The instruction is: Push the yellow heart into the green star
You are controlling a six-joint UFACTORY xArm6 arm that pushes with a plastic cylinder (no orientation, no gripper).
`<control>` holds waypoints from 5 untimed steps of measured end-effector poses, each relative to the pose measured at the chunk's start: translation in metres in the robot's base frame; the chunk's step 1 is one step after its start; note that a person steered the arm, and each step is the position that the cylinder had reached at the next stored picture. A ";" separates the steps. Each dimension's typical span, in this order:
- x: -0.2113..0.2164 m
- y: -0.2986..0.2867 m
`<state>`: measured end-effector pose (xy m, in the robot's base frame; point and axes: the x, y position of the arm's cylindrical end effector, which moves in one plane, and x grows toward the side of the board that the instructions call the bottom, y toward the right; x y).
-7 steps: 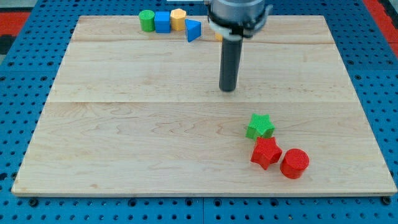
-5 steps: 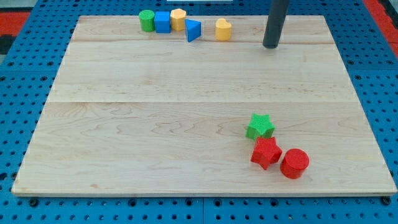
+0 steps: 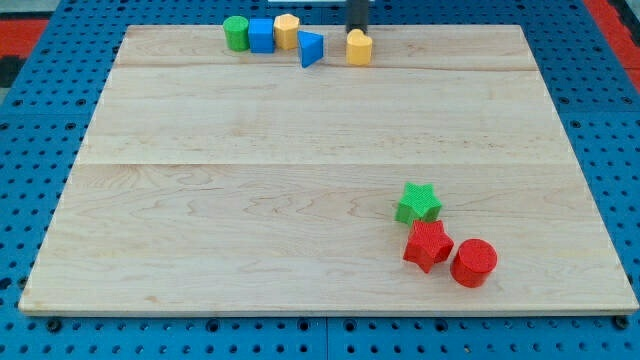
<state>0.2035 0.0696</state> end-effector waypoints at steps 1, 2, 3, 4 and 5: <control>0.013 0.017; 0.019 0.017; 0.020 0.017; -0.009 -0.007; 0.038 -0.028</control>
<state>0.2418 0.0419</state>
